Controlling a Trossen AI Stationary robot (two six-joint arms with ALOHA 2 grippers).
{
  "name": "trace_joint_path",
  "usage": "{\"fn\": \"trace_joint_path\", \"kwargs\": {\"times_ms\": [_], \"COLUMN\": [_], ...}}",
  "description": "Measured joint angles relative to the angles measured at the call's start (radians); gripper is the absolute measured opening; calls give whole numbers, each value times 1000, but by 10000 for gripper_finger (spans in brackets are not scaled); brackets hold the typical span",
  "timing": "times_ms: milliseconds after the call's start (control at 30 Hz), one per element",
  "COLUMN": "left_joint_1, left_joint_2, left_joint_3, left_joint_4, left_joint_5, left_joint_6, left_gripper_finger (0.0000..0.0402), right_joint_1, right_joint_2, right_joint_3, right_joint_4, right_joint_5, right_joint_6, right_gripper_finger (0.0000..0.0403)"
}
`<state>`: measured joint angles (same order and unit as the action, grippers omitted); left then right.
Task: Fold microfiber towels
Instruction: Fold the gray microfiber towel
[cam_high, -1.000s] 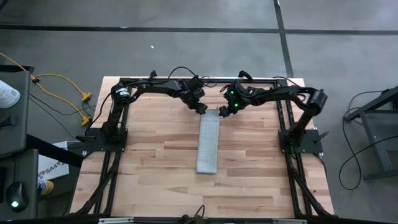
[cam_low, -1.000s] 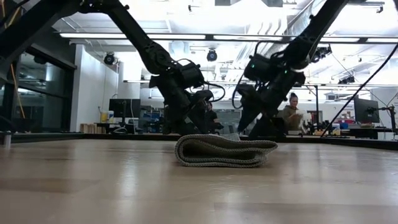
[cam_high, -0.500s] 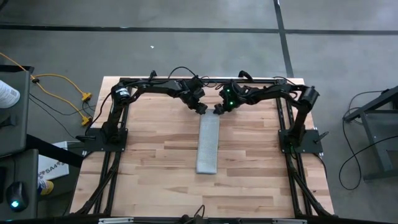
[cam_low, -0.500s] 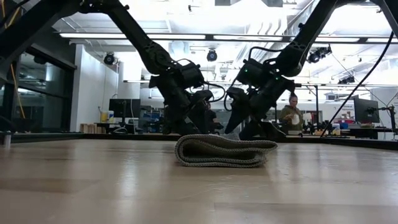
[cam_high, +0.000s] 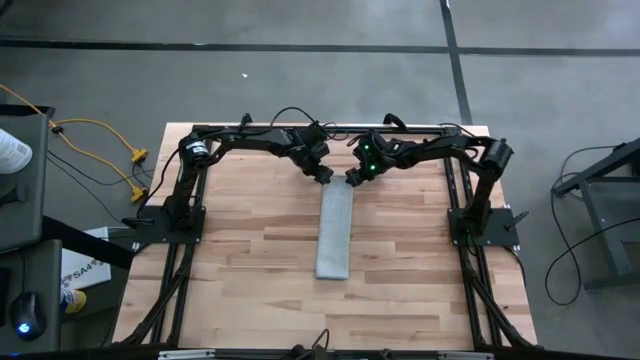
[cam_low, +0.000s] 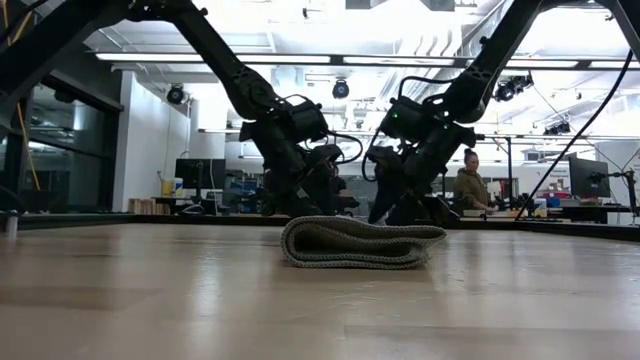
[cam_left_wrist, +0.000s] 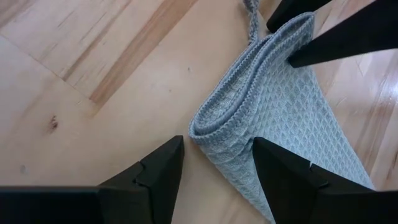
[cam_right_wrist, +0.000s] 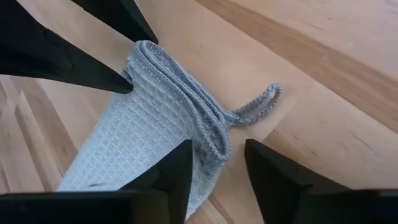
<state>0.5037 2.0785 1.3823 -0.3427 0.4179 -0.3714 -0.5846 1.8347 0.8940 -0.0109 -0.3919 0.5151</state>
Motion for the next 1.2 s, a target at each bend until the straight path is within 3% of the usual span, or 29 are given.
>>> {"fn": "trace_joint_path", "kwargs": {"times_ms": [300,733,867,1100,1200], "left_joint_1": [0,0,0,0,-1], "left_joint_2": [0,0,1,5,5], "left_joint_3": [0,-1,-2,-3,-3], "left_joint_4": [0,0,-2,-2,-2], "left_joint_5": [0,-1,-2,1,5], "left_joint_6": [0,-1,-1,2,4], "left_gripper_finger": [197,194,150,16,13], "right_joint_1": [0,0,0,0,0], "right_joint_2": [0,19,19,19,19], "right_joint_3": [0,0,0,0,0], "right_joint_4": [0,37,37,37,38], "right_joint_5": [-35,-53,-46,-49,-55], "right_joint_6": [-22,-21,-22,-23,-32], "right_gripper_finger": [95,124,109,38,11]}}
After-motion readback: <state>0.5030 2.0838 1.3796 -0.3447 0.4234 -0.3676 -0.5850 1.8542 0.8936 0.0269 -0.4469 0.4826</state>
